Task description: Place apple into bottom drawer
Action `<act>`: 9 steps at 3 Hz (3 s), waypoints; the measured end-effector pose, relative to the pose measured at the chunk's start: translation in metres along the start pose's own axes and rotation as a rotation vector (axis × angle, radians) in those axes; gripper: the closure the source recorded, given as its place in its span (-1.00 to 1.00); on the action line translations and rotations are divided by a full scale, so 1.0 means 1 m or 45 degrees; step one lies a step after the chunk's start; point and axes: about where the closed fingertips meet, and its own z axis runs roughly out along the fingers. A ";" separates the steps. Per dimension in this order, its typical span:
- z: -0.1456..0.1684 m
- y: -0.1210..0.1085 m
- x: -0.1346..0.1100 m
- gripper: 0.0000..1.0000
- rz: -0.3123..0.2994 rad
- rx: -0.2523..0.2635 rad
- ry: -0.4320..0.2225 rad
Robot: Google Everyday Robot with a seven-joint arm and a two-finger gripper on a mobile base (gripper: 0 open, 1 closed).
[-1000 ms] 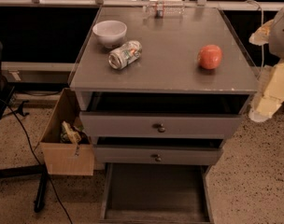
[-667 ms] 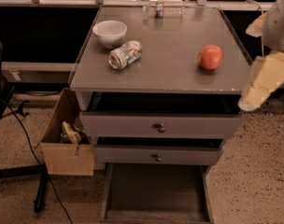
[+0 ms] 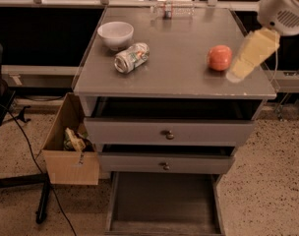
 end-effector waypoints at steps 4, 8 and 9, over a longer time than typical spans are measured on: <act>0.082 -0.083 -0.022 -1.00 0.052 0.095 -0.039; 0.176 -0.136 0.001 -1.00 0.300 0.009 0.011; 0.175 -0.127 0.011 -1.00 0.297 -0.030 0.023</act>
Offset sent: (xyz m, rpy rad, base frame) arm 0.1347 0.0032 -0.0414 -0.0542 -0.0769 -0.0336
